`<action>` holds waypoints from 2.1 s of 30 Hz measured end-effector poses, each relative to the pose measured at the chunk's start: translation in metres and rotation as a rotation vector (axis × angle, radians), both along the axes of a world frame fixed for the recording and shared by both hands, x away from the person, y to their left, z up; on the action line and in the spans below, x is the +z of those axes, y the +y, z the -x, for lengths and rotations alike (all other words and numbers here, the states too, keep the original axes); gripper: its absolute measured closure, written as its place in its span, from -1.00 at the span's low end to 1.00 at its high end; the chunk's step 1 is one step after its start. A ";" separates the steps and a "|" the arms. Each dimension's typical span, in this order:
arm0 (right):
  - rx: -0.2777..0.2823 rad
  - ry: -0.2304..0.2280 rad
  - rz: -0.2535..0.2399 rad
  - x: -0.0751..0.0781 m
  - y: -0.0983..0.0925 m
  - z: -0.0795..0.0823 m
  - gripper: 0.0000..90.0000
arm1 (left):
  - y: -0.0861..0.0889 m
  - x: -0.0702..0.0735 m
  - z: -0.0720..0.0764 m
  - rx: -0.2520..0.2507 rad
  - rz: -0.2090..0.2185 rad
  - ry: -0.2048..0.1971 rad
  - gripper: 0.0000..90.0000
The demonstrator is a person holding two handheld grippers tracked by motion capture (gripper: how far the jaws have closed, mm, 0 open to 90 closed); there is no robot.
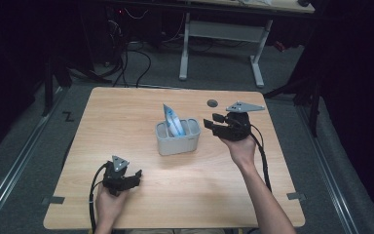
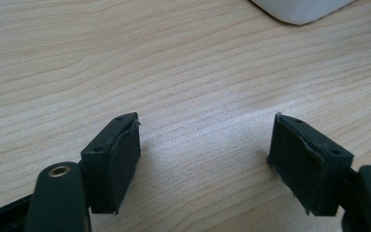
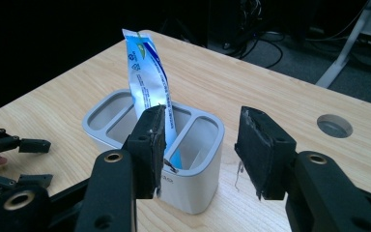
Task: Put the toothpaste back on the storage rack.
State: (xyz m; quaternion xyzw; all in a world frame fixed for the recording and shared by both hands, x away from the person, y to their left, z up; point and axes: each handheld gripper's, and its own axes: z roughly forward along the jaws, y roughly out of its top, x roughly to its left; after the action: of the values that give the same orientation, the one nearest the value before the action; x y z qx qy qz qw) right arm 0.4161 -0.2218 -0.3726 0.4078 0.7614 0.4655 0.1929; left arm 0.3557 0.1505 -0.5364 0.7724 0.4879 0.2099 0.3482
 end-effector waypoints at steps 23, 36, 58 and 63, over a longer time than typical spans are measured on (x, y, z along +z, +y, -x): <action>-0.072 0.000 -0.031 -0.005 -0.041 0.017 0.19 | -0.001 0.000 0.001 -0.001 -0.002 0.000 -0.41; -0.100 -0.001 -0.064 -0.011 -0.062 0.027 0.19 | -0.001 0.000 0.001 0.001 -0.004 -0.001 -0.40; -0.128 -0.001 -0.096 -0.019 -0.089 0.050 0.19 | -0.001 0.000 0.001 0.001 -0.003 0.000 -0.40; -0.134 -0.007 -0.103 -0.021 -0.095 0.054 0.19 | -0.001 0.000 0.001 0.001 -0.002 0.000 -0.40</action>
State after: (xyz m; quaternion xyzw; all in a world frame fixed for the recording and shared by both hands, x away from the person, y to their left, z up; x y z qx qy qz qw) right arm 0.3619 -0.3166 -0.3938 0.4656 0.7070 0.4913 0.2050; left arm 0.3543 0.1498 -0.5364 0.7724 0.4882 0.2109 0.3473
